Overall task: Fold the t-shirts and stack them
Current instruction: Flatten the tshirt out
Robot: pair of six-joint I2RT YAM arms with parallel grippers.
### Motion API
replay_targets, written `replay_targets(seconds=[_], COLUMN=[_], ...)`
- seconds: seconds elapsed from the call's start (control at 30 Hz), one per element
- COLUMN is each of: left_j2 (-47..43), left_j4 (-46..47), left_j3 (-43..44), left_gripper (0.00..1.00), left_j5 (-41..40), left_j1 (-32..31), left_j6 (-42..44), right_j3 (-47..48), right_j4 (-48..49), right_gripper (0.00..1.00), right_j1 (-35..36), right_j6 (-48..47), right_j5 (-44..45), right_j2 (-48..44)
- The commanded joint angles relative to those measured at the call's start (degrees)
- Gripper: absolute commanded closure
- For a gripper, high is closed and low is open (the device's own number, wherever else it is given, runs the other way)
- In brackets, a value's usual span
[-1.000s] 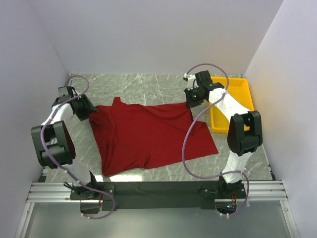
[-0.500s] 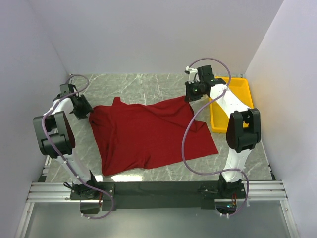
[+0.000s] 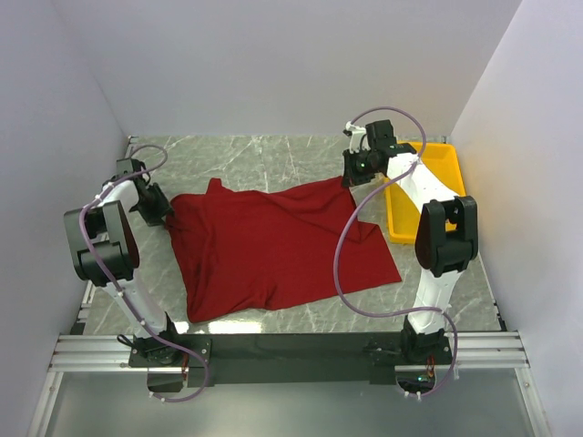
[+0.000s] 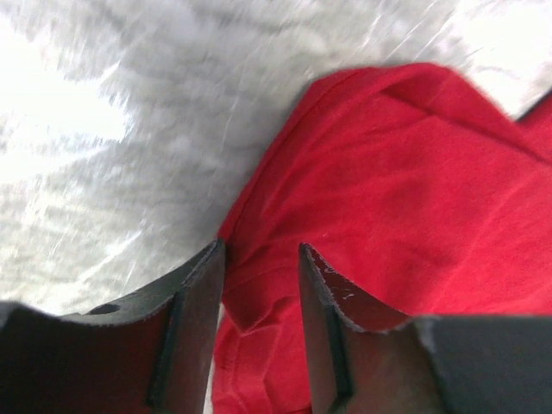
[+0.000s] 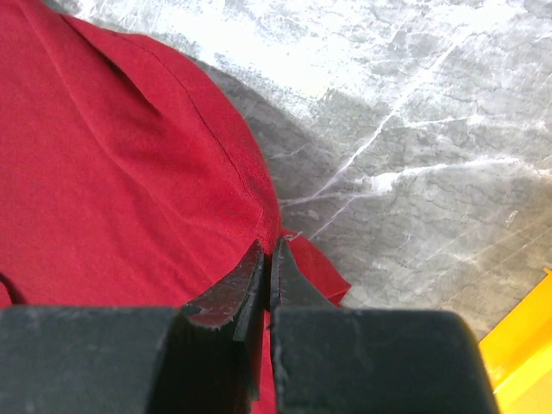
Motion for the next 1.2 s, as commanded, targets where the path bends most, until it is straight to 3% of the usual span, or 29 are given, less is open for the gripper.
replay_targets(seconds=[0.0,0.13,0.27,0.4,0.67,1.03,1.17], left_j2=[-3.6,-2.4,-0.9,-1.6,-4.5,1.3,0.1], left_j4=[-1.8,-1.2,-1.8,-4.2,-6.2,-4.8,-2.8], left_j3=[-1.1,-1.2,-0.2,2.6,8.1,11.8,9.8], left_gripper=[0.56,0.65,0.87,0.99,0.99,0.99,0.88], left_j5=[-2.4,-1.6,-1.6,-4.4,-13.6,-13.4,-11.2], left_j1=[-0.2,-0.3,-0.2,-0.3,0.6,0.6,0.6], left_j6=[0.1,-0.3,0.4,3.3,11.4,12.8,12.8], right_j3=[2.0,2.0,1.9,2.0,5.5,12.6,16.5], right_j4=[1.5,1.5,1.2,1.5,3.0,8.0,5.3], right_gripper=[1.00,1.00,1.00,1.00,1.00,1.00,1.00], right_j1=[-0.6,-0.5,-0.5,-1.0,-4.7,-5.9,-6.4], right_j6=[0.7,0.9,0.7,0.6,1.2,5.8,5.4], right_j5=[-0.9,-1.4,-1.6,-1.1,-0.2,-1.6,-7.5], right_j2=[-0.9,-0.7,-1.0,-1.8,-2.3,4.0,7.8])
